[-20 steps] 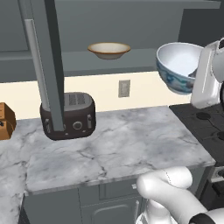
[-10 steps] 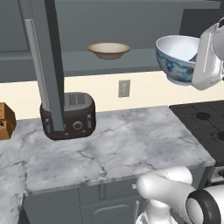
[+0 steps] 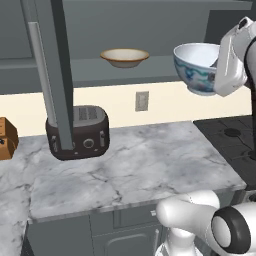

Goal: Open the cabinet. Pick the bowls from the counter and place them in the cabinet. Then close the cabinet.

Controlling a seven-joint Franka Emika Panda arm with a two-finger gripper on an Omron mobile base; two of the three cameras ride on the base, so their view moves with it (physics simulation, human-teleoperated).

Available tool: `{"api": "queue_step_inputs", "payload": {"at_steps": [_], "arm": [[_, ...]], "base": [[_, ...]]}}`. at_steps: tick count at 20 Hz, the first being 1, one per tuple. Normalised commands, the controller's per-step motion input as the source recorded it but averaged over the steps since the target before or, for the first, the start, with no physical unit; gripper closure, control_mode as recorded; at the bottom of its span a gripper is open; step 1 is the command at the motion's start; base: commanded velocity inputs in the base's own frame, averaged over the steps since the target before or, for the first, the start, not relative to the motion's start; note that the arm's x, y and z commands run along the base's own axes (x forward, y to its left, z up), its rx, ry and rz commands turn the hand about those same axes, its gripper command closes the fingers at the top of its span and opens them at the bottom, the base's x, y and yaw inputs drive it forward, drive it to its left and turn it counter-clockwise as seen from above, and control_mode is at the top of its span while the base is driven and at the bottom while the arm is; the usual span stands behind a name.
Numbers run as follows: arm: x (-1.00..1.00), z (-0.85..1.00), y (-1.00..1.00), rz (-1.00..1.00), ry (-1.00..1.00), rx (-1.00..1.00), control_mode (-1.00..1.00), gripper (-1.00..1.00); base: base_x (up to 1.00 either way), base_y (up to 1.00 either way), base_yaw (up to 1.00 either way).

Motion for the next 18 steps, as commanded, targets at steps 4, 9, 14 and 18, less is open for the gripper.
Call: {"api": "queue_step_inputs", "payload": {"at_steps": [4,9,14,18], "arm": [[0.29,-0.06,-0.06,-0.03,-0.11,0.0,-1.0,1.0],[0.2,0.0,-0.19,-0.08,-0.07,0.0,-1.0,1.0],[0.3,0.0,-0.26,-0.11,-0.01,0.0,-1.0,1.0],[0.46,0.01,-0.17,-0.09,0.0,0.0,-1.0,1.0]], "base": [[0.0,0.0,0.0],[0.0,0.0,0.0],[0.0,0.0,0.0],[0.0,0.0,0.0]]}}
